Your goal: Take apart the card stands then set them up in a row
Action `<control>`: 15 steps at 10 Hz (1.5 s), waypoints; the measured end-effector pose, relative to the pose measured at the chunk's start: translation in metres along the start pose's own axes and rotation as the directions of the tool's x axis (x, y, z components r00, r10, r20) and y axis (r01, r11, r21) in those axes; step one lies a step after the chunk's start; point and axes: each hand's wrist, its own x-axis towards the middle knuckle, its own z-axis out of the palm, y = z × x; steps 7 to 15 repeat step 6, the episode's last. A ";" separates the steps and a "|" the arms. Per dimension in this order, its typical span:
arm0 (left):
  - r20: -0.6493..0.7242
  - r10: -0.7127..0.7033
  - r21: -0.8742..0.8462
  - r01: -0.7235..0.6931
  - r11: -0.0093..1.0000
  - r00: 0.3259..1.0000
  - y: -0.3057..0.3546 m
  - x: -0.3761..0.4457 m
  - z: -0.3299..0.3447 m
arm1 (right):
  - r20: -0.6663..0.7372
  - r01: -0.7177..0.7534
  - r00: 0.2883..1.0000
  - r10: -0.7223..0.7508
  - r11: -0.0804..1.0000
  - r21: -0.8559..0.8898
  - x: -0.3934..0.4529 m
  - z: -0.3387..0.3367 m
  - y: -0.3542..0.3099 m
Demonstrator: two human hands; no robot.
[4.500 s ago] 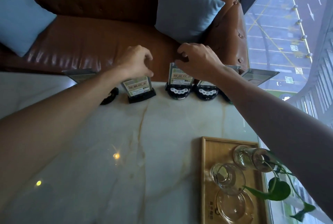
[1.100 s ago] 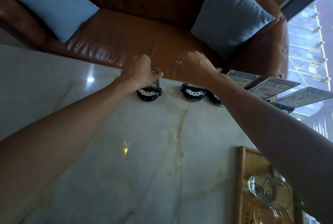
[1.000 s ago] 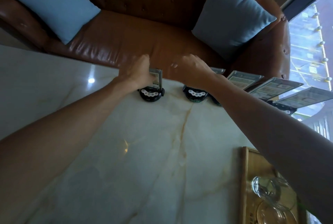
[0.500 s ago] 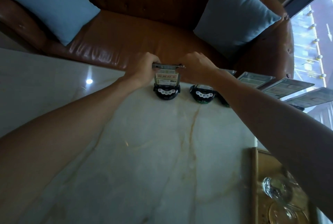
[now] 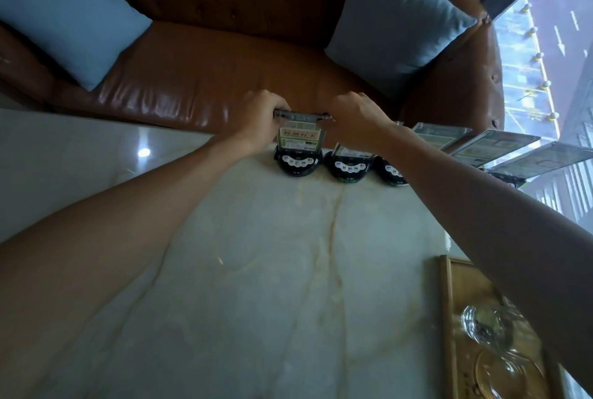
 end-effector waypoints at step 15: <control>0.125 -0.039 -0.020 0.041 0.999 0.991 0.010 -0.020 -0.019 | -0.138 -0.028 0.990 0.030 0.999 0.017 -0.015 0.019 -0.005</control>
